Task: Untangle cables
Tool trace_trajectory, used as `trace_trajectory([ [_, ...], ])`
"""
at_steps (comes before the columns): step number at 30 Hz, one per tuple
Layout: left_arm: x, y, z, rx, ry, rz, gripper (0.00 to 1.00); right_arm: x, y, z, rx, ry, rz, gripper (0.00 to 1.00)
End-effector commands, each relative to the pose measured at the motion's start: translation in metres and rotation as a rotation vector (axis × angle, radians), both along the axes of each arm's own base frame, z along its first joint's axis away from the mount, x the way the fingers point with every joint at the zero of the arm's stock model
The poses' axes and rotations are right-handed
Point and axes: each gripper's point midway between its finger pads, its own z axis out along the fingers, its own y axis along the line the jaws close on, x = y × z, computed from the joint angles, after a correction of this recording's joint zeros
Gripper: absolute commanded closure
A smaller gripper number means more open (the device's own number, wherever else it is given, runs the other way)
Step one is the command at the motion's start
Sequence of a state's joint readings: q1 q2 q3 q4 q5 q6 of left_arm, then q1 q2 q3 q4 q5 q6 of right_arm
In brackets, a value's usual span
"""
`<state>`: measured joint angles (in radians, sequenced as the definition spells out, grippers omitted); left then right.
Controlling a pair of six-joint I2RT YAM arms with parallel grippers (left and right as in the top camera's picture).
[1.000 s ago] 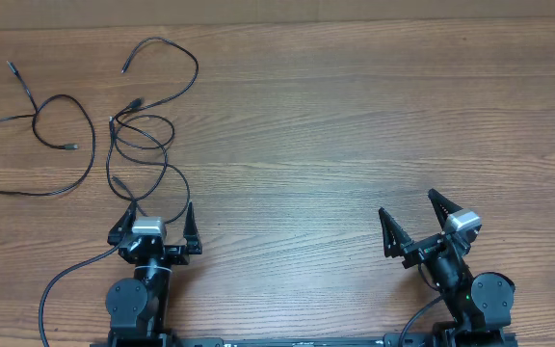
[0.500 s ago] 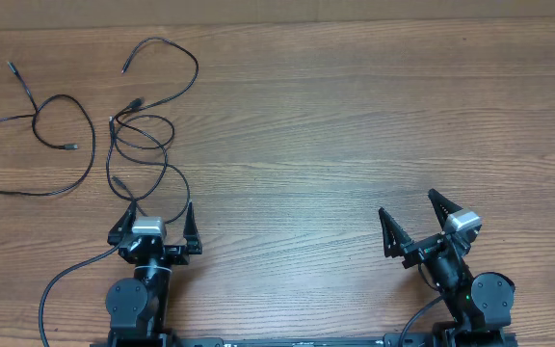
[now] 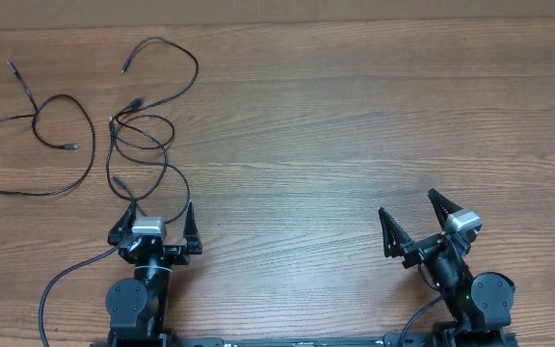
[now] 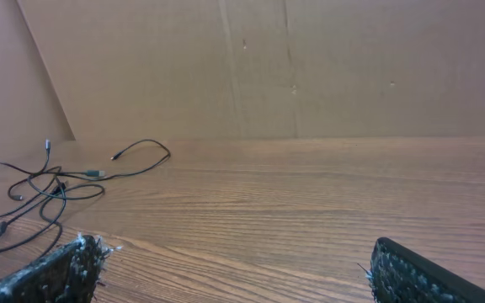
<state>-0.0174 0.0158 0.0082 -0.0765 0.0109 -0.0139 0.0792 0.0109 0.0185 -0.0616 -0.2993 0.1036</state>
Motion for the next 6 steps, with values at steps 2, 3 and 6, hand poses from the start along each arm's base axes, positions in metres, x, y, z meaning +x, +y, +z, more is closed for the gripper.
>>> trace_trajectory([
  [2,-0.0004,0.0001,0.0003,0.026,-0.007,-0.004,0.00,0.0006,-0.0010,-0.0023,-0.003,-0.003,-0.008,0.00],
  [3,-0.0004,0.0001,0.0003,0.026,-0.007,-0.004,0.00,0.0006,-0.0010,-0.0023,-0.003,-0.003,-0.008,0.00],
  [6,-0.0004,0.0001,0.0003,0.026,-0.007,-0.004,0.01,0.0006,-0.0010,-0.0023,-0.003,-0.003,-0.008,0.00],
])
